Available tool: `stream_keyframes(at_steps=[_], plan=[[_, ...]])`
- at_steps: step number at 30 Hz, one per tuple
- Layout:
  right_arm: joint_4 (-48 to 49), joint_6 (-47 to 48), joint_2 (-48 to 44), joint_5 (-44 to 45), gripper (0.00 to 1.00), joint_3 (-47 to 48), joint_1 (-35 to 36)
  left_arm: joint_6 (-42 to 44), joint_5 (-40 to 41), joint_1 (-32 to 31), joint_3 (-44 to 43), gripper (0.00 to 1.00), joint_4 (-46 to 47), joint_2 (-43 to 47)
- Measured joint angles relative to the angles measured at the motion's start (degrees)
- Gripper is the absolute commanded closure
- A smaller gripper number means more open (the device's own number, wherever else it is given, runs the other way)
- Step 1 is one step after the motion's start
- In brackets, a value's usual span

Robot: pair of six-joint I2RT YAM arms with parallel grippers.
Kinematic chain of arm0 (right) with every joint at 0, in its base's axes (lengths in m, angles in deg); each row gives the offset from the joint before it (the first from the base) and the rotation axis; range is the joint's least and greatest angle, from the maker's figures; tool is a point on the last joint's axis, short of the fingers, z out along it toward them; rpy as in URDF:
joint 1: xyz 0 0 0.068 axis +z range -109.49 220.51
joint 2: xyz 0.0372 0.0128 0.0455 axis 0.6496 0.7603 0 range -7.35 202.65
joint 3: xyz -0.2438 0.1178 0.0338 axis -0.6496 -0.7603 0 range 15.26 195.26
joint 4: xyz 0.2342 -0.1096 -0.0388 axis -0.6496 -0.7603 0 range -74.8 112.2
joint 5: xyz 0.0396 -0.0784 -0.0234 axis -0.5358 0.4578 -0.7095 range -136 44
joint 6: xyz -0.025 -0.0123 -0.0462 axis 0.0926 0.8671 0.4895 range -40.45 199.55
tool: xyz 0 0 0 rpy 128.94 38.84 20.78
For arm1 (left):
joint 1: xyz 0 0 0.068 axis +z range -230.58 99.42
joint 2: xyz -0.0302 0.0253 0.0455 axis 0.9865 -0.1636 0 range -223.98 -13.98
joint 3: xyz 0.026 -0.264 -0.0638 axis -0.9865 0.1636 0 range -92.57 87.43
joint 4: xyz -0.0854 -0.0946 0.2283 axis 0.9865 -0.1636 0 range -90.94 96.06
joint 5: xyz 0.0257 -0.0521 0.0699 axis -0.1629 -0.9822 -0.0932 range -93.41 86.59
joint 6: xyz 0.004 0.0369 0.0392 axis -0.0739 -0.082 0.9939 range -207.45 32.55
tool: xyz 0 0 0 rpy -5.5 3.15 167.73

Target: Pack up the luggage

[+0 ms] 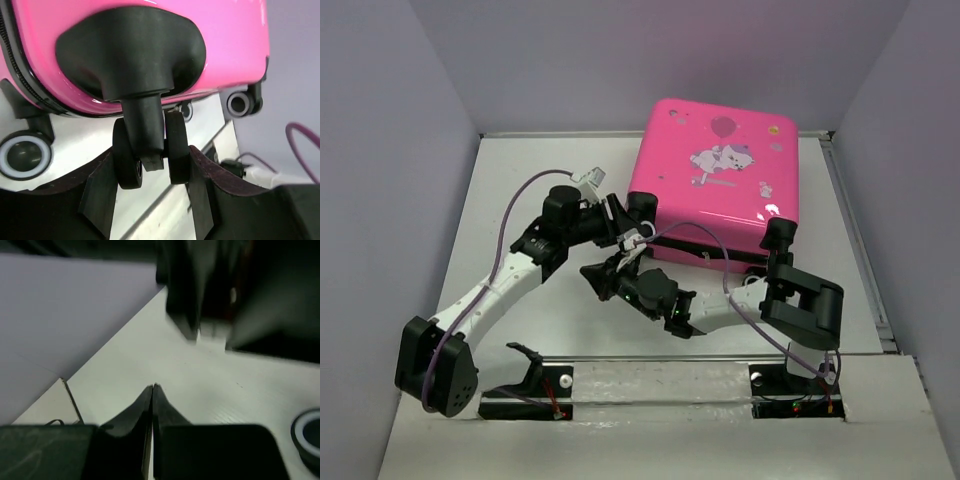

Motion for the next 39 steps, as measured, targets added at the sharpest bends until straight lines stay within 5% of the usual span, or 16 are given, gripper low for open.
stream_keyframes(at_steps=[9,15,19,20,24,31,39], plan=[[5.3,-1.6,6.2,-8.9,0.93,7.8,-0.9,-5.2,3.2,1.4,5.2,0.94,-2.5,11.5],[-5.0,-6.5,-6.2,-7.0,0.85,-6.9,-1.1,-5.0,2.7,0.7,5.8,0.94,-5.1,12.9],[-25.5,-13.0,-20.1,-1.5,0.48,-14.0,-1.6,-4.1,2.9,0.6,6.8,0.94,-3.7,12.9],[-30.1,-14.7,-23.5,-0.2,0.31,-14.9,-2.0,-3.7,3.2,0.6,7.0,0.94,-3.4,12.9],[-46.5,-23.6,-34.9,5.0,0.06,-18.1,-3.5,-2.2,4.4,0.6,7.5,0.94,-2.6,13.0],[-62.9,-29.6,-50.2,9.2,0.01,-23.5,-8.7,0.8,8.1,0.0,11.5,0.94,0.6,15.3],[-59.8,-14.3,-50.0,0.0,0.07,-22.8,-29.0,-6.4,12.5,-6.9,20.9,0.94,14.5,17.6]])
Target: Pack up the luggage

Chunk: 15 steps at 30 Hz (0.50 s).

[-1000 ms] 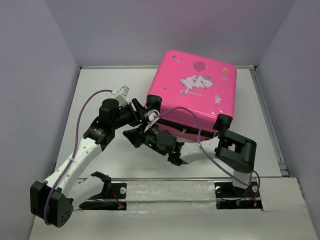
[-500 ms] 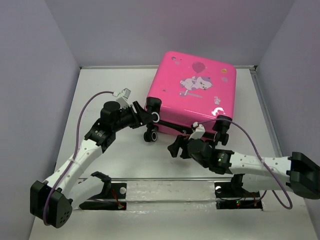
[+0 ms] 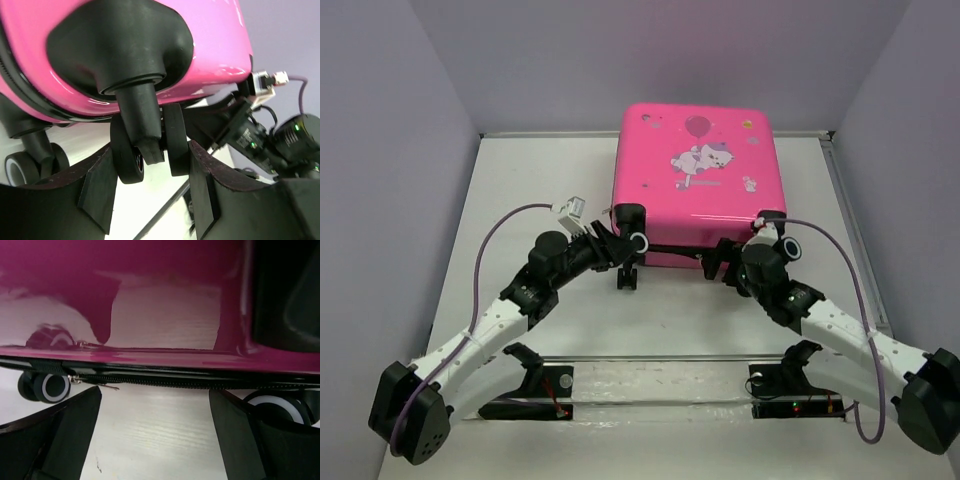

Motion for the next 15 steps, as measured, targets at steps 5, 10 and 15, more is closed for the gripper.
stream_keyframes(at_steps=[5,10,15], plan=[[5.1,10.5,6.2,-14.4,0.08,3.5,-9.2,-4.0,4.4,-2.0,2.6,0.94,2.9,2.0],[9.0,19.0,9.6,-27.0,0.22,5.4,-11.2,-7.0,6.0,-4.7,3.1,0.94,3.6,2.3],[17.3,19.1,9.2,-34.2,0.28,2.1,-11.1,-9.3,6.2,-6.3,3.9,0.94,5.6,2.1]])
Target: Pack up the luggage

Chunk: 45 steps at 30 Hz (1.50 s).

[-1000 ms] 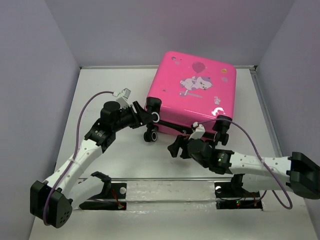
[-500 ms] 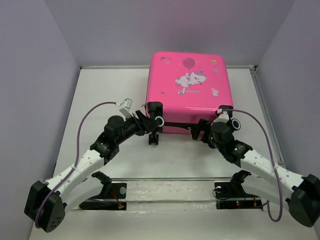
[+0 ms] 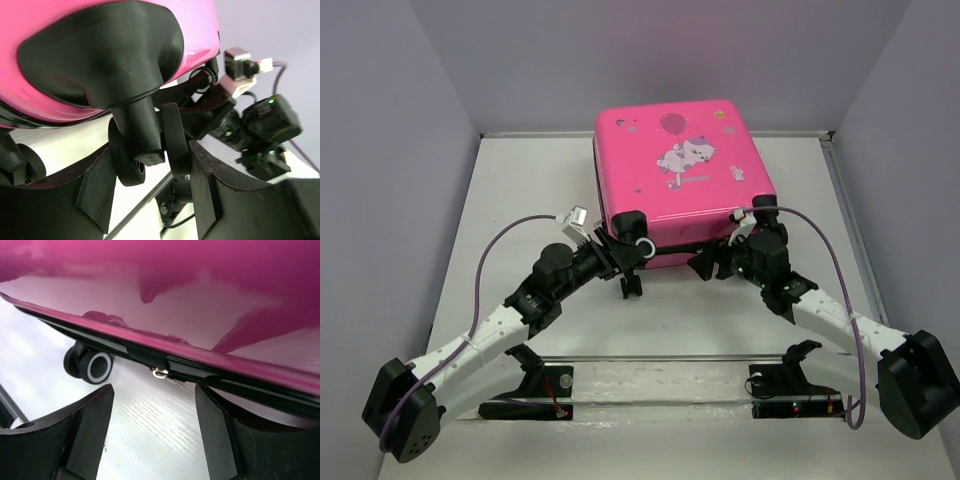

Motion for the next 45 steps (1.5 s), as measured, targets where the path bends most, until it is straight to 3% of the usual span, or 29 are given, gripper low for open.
stream_keyframes(at_steps=[4,11,16,22,25,35,40,42,45], plan=[[5.9,-2.3,0.3,-1.0,0.28,-4.7,0.0,-1.2,-0.6,-0.8,0.0,0.94,1.7,-1.3],[12.0,-3.8,2.1,1.8,0.43,-5.3,0.0,-1.8,-0.8,-1.2,0.0,0.94,2.3,-1.6],[13.9,-4.2,3.6,3.2,0.59,-5.3,0.0,-1.8,-0.8,-1.2,0.0,0.94,2.3,-1.7],[16.2,-4.1,4.9,4.2,0.86,-5.6,0.0,-1.8,-0.4,-1.2,0.0,0.94,2.3,-1.7],[17.4,-4.5,4.9,4.7,0.93,-6.4,0.0,-1.8,-0.4,-1.2,0.0,0.94,2.3,-1.7],[21.5,-7.7,5.2,5.9,0.93,-8.6,2.0,-1.7,-1.0,-1.5,-1.9,0.94,1.8,-3.8],[23.2,-8.2,9.2,16.3,0.93,-7.1,9.9,-1.8,-2.9,-1.5,-7.6,0.94,0.0,-9.1],[25.5,-8.3,14.0,16.4,0.93,-2.4,16.8,-2.7,-5.0,-2.0,-9.8,0.94,0.2,-11.9],[29.2,-11.5,19.8,18.0,0.93,1.4,21.5,-3.4,-6.1,-2.5,-11.1,0.94,-0.4,-13.7]])
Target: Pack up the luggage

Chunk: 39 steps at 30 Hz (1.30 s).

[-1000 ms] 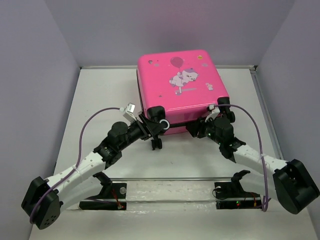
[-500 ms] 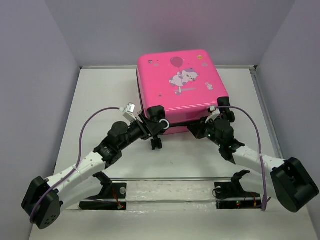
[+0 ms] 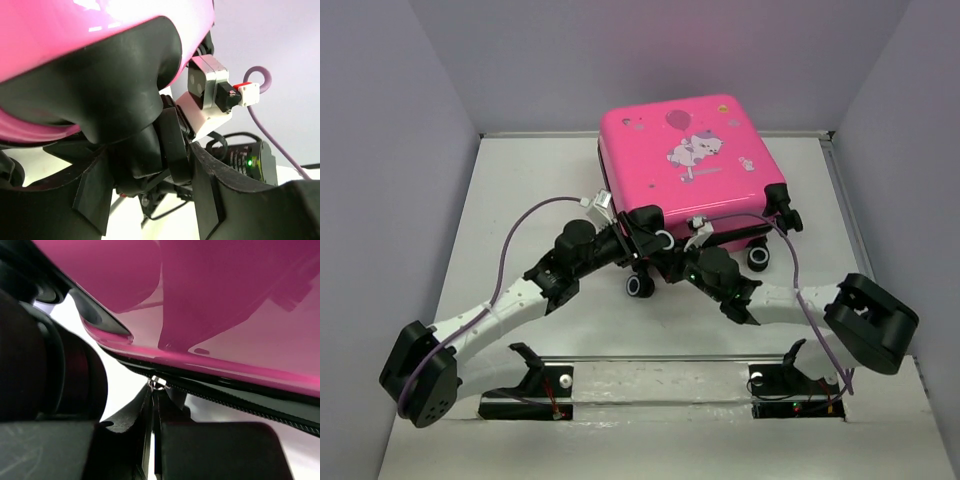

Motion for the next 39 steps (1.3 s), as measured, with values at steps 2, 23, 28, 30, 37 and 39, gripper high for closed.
stream_keyframes(at_steps=[2,23,28,30,37,39], plan=[[2.8,-1.3,3.1,1.5,0.93,1.2,0.5,0.1,1.3,0.5,-0.3,0.94,-0.5,0.0],[35.1,-23.7,40.2,19.3,0.72,25.7,8.5,-2.4,23.4,3.3,5.9,0.94,4.9,7.8],[35.6,-25.6,40.0,17.6,0.24,25.3,9.1,-4.5,23.5,3.2,6.2,0.94,8.1,8.8],[35.1,-24.6,36.7,15.5,0.15,19.3,9.7,-4.4,21.2,2.0,6.2,0.83,6.5,9.8],[24.0,-23.6,19.8,7.0,0.06,2.2,12.1,-7.9,12.0,-2.2,8.1,0.31,2.2,13.7],[13.0,-21.3,13.4,4.5,0.05,1.6,12.6,-8.5,10.1,-2.0,9.1,0.2,3.0,14.6]])
